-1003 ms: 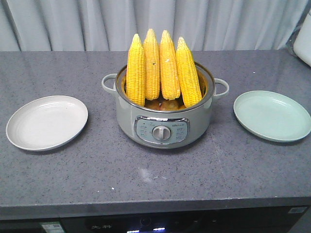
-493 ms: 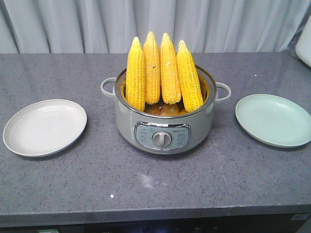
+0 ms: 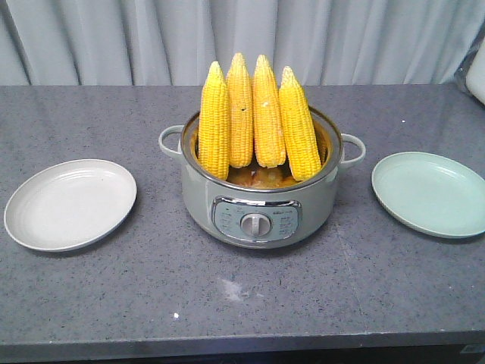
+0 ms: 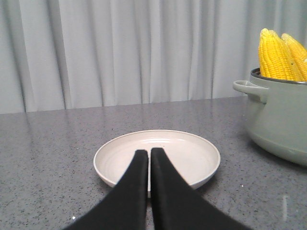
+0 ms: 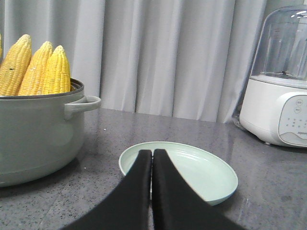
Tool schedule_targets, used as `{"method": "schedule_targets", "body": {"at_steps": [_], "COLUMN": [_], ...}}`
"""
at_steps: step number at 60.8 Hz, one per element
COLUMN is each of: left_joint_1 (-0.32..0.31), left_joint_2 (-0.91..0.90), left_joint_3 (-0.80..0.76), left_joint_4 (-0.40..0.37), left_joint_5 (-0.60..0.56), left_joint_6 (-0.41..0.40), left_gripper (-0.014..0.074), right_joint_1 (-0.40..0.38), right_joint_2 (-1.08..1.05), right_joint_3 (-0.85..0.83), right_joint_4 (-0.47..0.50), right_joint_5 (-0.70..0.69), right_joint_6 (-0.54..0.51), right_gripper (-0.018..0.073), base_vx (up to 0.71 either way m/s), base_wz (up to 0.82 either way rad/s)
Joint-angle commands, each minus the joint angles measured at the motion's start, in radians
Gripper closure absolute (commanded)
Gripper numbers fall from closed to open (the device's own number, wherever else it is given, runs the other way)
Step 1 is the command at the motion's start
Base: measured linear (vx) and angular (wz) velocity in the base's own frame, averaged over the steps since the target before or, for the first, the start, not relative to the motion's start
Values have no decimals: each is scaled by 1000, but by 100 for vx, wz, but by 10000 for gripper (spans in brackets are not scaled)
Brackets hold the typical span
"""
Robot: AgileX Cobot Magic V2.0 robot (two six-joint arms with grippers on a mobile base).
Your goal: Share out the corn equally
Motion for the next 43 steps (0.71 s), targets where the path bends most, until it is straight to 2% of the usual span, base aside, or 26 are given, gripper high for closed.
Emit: {"method": "schedule_targets", "body": {"at_steps": [1, 43], "left_joint_1": [-3, -3], "left_joint_2": [-17, -17], "left_joint_3": [3, 3], "left_joint_4": [-1, -1], "left_joint_5": [-72, -72], "left_joint_6": [-4, -4], "left_gripper": [603, 603], "right_joint_1": [-4, -4], "right_joint_2": [-6, -6], "right_joint_3": [7, 7], "right_joint_4": [-7, -7], "right_joint_5": [-80, -80], "right_joint_6": [-6, -6], "right_gripper": [564, 564], "base_vx": [2, 1], "base_wz": [1, 1]}}
